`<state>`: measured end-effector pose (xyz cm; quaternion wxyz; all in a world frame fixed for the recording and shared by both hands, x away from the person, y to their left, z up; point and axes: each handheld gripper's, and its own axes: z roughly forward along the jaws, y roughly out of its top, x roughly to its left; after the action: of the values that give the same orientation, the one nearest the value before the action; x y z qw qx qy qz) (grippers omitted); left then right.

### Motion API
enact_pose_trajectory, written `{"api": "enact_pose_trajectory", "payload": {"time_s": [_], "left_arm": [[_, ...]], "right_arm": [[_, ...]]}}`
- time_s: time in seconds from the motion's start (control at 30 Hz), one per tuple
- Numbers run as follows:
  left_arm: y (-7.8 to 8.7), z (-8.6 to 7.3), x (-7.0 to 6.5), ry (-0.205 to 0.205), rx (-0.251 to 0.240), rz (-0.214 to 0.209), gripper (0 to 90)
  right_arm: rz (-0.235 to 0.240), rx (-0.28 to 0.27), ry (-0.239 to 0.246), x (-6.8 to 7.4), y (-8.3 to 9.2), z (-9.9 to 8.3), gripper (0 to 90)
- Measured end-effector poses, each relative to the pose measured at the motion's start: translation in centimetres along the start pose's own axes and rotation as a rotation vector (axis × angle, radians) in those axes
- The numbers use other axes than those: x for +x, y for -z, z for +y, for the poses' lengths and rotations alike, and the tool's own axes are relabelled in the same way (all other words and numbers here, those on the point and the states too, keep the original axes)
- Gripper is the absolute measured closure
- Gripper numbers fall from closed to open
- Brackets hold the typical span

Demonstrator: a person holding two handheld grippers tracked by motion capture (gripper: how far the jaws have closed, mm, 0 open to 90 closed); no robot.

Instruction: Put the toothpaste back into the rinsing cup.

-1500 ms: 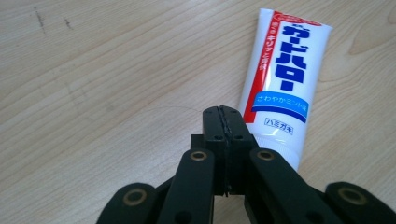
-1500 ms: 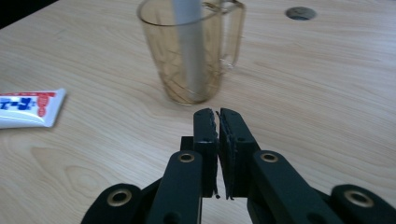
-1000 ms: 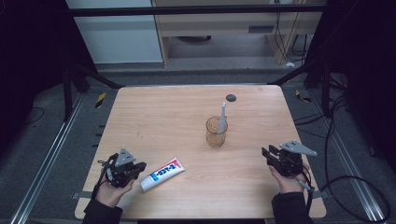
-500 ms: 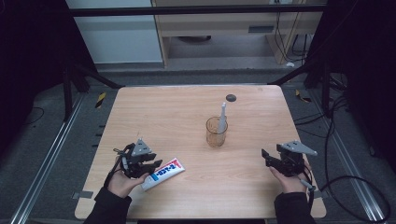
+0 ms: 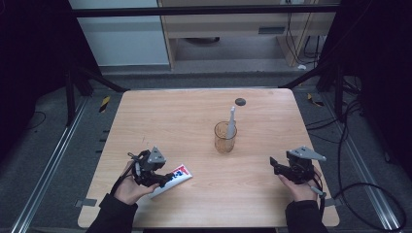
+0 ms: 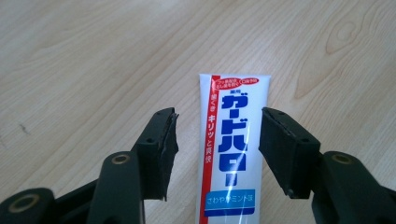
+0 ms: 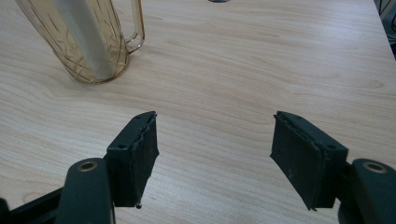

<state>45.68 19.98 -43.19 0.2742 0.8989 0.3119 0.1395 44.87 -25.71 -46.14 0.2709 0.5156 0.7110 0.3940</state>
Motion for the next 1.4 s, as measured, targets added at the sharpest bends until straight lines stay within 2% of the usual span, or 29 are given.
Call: {"api": "enact_pose_trajectory", "payload": {"time_s": [0.07,0.33,0.57,0.77,1.1,1.23,1.4], "left_arm": [[-0.4,0.0,0.0,-0.009,0.032,-0.004,42.9],[-1.2,0.3,-0.1,-0.018,0.091,-0.032,39.7],[-2.2,0.2,-0.3,-0.042,0.152,-0.048,38.1],[-2.8,0.3,-0.2,-0.055,0.174,-0.062,38.5],[-3.9,0.2,0.1,-0.041,0.222,-0.092,40.9],[-4.3,0.4,0.1,-0.048,0.249,-0.092,40.6],[-4.8,0.3,0.1,-0.037,0.264,-0.099,40.7]], "right_arm": [[-0.003,0.003,0.002,-0.1,0.0,0.0,31.0],[-0.004,0.022,-0.003,-0.3,-0.3,-0.1,30.0],[0.001,0.027,0.015,0.2,-0.3,0.2,29.1],[-0.003,0.035,0.02,0.3,-0.4,0.2,29.1],[0.004,0.05,0.021,0.4,-0.6,0.1,29.1],[0.008,0.054,0.023,0.6,-0.8,0.1,29.1],[0.012,0.057,0.026,0.6,-0.9,0.1,29.1]]}}
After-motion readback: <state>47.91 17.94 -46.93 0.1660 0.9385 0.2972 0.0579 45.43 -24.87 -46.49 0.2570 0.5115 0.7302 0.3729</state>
